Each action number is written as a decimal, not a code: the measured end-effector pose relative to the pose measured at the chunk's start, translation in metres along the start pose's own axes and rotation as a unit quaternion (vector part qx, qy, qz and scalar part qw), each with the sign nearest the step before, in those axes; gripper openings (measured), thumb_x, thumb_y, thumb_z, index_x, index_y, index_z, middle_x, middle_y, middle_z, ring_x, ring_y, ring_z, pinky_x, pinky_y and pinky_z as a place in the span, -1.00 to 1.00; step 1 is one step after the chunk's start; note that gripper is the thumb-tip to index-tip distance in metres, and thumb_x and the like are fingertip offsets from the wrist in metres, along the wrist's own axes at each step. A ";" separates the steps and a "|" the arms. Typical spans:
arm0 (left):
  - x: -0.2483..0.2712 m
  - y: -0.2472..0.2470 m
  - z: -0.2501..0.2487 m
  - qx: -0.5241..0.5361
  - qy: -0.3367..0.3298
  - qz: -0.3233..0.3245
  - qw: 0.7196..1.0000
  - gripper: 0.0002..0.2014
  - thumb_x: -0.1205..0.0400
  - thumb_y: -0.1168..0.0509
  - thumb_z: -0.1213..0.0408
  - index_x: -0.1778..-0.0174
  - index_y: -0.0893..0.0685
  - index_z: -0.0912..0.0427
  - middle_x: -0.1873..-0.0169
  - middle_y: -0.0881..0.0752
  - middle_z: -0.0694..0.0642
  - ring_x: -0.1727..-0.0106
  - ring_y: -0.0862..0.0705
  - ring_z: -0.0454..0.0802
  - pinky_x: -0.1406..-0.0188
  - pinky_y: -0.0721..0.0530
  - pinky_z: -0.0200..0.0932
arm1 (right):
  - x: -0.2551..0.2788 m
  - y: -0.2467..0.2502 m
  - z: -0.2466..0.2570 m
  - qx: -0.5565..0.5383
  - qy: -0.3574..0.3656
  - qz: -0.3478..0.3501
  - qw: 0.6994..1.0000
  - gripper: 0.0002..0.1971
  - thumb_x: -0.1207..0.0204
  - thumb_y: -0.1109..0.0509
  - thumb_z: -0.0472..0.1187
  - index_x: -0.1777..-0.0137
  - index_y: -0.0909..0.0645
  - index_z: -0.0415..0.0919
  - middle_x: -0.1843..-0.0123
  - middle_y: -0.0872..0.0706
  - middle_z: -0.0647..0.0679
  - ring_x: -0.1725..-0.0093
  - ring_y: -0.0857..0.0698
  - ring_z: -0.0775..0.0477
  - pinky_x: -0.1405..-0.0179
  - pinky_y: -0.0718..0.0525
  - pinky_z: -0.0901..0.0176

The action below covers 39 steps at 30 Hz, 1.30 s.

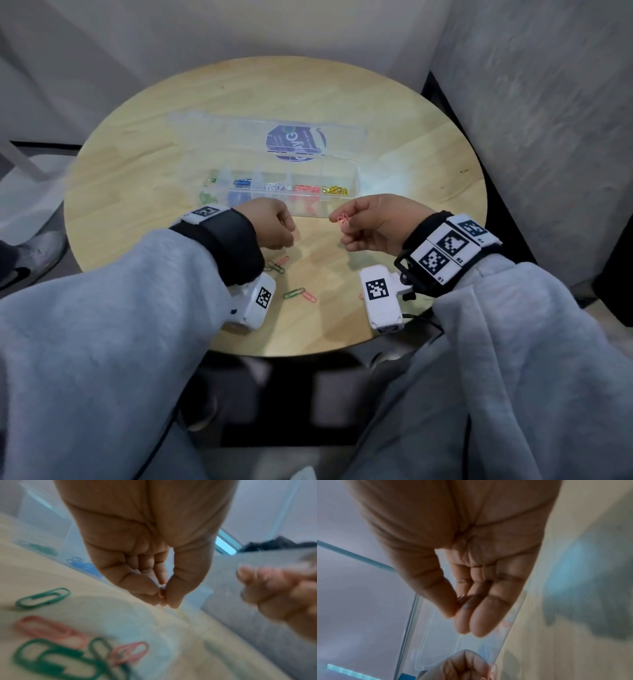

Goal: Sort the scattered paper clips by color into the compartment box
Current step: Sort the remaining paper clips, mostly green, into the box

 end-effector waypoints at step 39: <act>0.026 -0.007 -0.007 0.007 -0.027 0.118 0.993 -0.80 -0.47 -0.43 0.40 0.41 -0.57 0.11 0.39 -0.69 0.15 0.50 -0.52 -0.14 0.52 -0.48 -0.42 | -0.002 -0.007 -0.012 0.528 -0.160 -0.018 0.834 -0.91 -0.38 -0.39 -0.27 0.33 -0.56 -0.21 0.36 -0.63 -0.10 0.36 -0.58 -0.08 0.37 -0.52 0.30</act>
Point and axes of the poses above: each hand's wrist, its own x-axis away from the middle knuckle, its own y-axis out of the back of the hand, z = x × y, the point moved 2 cm from there along -x, towards the middle knuckle
